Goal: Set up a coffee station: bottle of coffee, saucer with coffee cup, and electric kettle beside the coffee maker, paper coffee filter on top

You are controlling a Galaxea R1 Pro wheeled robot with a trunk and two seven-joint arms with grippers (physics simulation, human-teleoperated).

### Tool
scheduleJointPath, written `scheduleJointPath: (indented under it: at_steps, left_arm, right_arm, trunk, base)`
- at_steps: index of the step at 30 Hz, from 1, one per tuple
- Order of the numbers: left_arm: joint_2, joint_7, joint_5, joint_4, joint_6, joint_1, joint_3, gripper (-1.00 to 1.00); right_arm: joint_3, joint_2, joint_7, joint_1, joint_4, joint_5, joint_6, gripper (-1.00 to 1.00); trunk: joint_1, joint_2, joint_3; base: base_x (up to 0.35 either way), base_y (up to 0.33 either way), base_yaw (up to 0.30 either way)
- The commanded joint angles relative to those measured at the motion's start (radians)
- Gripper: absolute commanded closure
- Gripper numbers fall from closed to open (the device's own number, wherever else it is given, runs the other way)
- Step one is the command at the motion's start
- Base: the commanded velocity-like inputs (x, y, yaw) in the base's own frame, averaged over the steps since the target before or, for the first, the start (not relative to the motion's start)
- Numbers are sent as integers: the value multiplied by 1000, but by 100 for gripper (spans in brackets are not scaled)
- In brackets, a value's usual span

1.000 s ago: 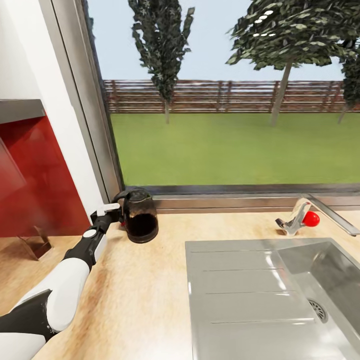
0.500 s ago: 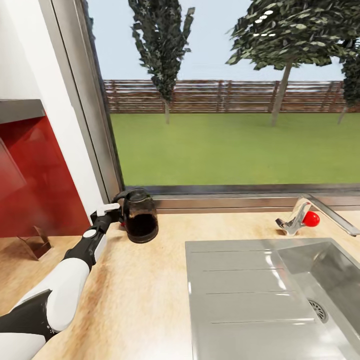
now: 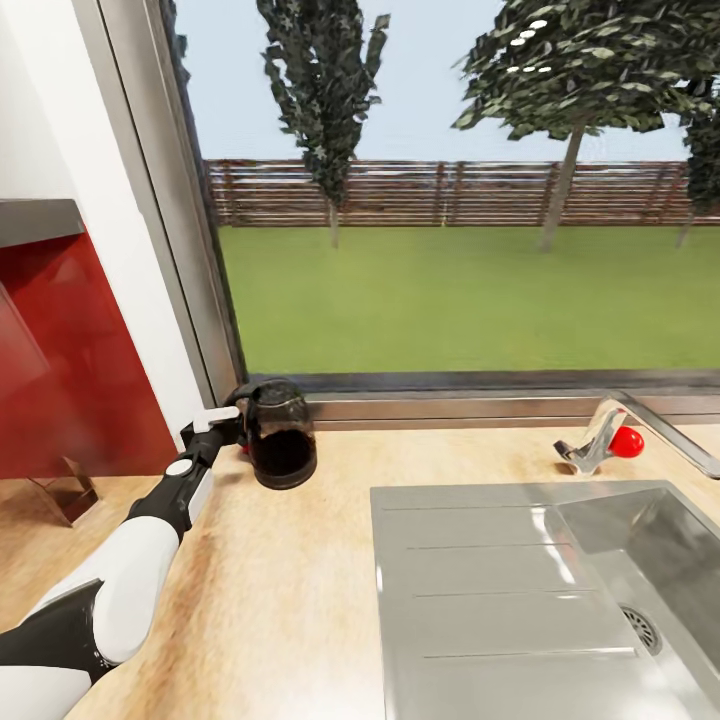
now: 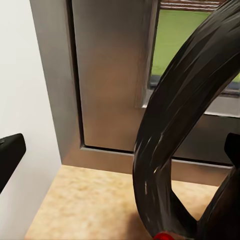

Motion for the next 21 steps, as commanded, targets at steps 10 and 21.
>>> scheduleJointPath:
  at_steps: [10,21]
  left_arm:
    - [-1,-5,-9,0,-14,4,7,-100]
    - [-2,-5,-8,0,-15,5,7,100]
  right_arm:
    - [9,-1,2,-1,-2,-10,2,-100]
    - [9,0,2,-1,-2,-11,2,-100]
  trunk:
    - [0,-2,-2]
    - [0,-2,-2]
  base:
    - [0,0,0]
    - [0,0,0]
